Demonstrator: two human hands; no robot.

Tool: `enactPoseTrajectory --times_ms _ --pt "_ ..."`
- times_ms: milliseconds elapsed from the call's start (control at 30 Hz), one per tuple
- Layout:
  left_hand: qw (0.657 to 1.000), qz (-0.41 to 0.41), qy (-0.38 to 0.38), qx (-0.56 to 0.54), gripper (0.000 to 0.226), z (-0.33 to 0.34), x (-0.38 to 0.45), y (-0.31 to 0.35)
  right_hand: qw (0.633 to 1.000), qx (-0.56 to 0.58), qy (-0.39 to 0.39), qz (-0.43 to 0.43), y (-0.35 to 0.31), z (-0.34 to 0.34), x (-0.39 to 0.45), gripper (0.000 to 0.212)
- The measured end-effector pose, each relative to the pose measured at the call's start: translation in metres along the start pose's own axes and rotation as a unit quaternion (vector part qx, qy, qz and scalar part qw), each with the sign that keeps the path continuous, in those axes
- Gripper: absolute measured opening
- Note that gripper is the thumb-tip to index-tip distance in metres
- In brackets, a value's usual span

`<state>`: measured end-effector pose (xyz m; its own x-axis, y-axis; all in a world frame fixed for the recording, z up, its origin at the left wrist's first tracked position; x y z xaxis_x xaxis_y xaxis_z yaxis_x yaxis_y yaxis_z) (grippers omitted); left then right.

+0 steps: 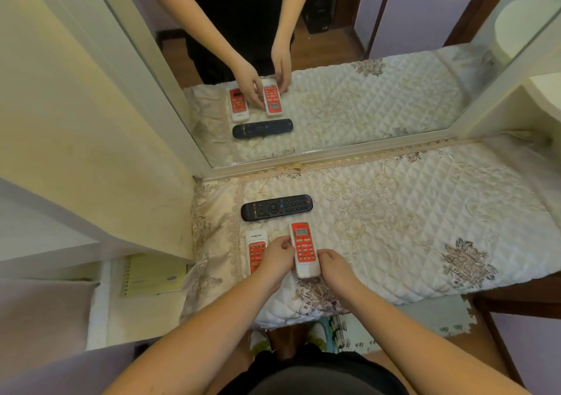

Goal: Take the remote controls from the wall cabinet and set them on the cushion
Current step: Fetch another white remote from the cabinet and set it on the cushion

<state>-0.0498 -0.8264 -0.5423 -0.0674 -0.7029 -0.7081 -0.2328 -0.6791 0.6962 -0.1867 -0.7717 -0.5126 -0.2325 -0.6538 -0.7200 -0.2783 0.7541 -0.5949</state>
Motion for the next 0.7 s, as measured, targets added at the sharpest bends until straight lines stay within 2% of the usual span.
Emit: enactPoseTrajectory --times_ms 100,167,333,700 --pt "1.0 -0.002 -0.004 0.009 0.037 -0.001 -0.003 -0.004 1.0 0.018 -0.001 -0.005 -0.005 0.001 0.003 0.028" --pt "1.0 0.004 -0.008 0.016 0.033 -0.002 -0.019 0.004 0.999 0.032 0.0 -0.005 -0.008 0.001 0.004 0.025" --pt "0.999 0.016 -0.003 0.047 0.034 -0.002 -0.03 0.007 0.999 0.033 0.005 -0.008 -0.01 -0.001 0.008 0.037" --pt "0.999 0.023 -0.005 0.042 0.031 0.001 -0.042 0.006 0.999 0.042 -0.006 -0.011 -0.01 0.004 0.002 0.037"
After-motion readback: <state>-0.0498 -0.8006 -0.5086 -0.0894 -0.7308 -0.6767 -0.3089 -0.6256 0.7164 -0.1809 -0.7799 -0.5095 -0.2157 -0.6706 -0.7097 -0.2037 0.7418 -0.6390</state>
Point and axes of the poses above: each hand's wrist, its own x-axis towards the middle knuckle, its own z-axis out of the palm, y = z × x, the point moved 7 cm from there along x, towards the middle knuckle, and after that the axes turned 6 degrees about -x, right-handed, at the moved point
